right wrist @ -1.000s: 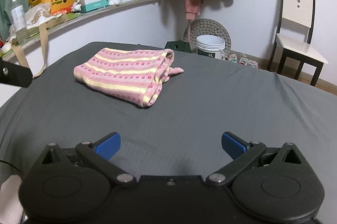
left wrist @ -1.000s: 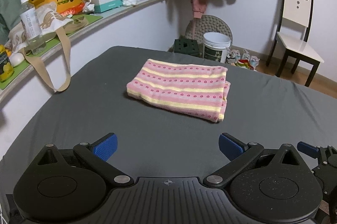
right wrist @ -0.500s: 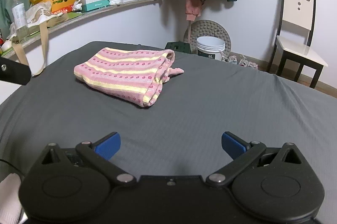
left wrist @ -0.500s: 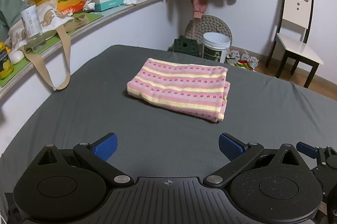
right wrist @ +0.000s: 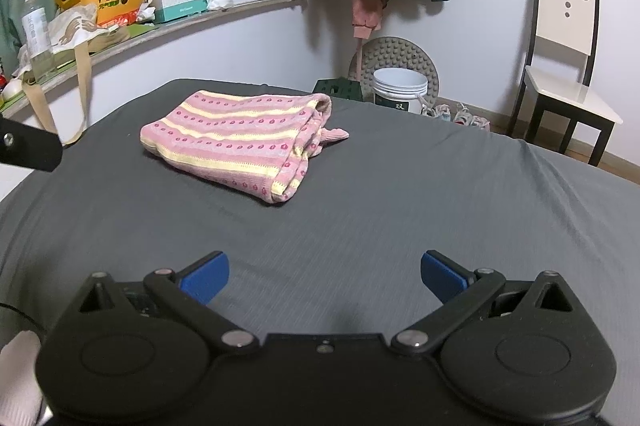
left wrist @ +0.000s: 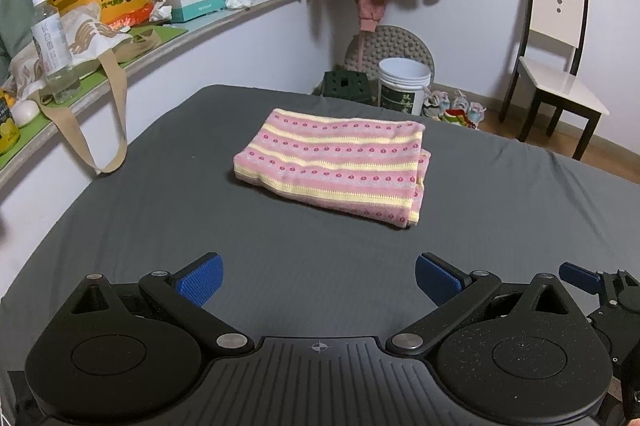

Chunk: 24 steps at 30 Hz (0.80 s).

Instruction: Fold clothes

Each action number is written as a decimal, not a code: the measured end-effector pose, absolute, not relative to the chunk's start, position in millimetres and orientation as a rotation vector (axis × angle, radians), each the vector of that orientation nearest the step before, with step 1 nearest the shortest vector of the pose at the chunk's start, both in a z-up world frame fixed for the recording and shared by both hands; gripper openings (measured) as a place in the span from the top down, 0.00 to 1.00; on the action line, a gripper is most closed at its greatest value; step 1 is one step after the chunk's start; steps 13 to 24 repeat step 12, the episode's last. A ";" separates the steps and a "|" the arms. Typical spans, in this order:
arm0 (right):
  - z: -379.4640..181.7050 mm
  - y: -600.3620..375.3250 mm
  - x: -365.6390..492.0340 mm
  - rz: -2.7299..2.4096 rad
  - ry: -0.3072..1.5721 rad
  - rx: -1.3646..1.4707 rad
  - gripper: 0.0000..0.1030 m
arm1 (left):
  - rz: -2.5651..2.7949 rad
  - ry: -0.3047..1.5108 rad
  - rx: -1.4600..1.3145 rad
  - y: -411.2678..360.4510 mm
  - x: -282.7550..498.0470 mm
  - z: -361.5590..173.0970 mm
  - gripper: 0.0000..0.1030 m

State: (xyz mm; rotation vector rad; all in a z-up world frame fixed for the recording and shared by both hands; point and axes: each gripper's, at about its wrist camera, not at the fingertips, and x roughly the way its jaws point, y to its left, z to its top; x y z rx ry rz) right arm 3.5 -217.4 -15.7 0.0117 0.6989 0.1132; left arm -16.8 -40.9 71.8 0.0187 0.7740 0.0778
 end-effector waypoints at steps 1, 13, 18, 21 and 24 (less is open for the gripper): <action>-15.9 -217.2 3.2 0.115 0.699 0.010 0.00 | 0.077 0.775 0.017 -40.6 -16.5 71.7 0.00; -16.4 -216.0 2.4 0.118 0.703 0.006 0.00 | 0.070 0.787 0.010 -40.6 -15.7 70.0 0.00; -16.4 -216.0 2.4 0.118 0.703 0.006 0.00 | 0.070 0.787 0.010 -40.6 -15.7 70.0 0.00; -16.4 -216.0 2.4 0.118 0.703 0.006 0.00 | 0.070 0.787 0.010 -40.6 -15.7 70.0 0.00; -16.4 -216.0 2.4 0.118 0.703 0.006 0.00 | 0.070 0.787 0.010 -40.6 -15.7 70.0 0.00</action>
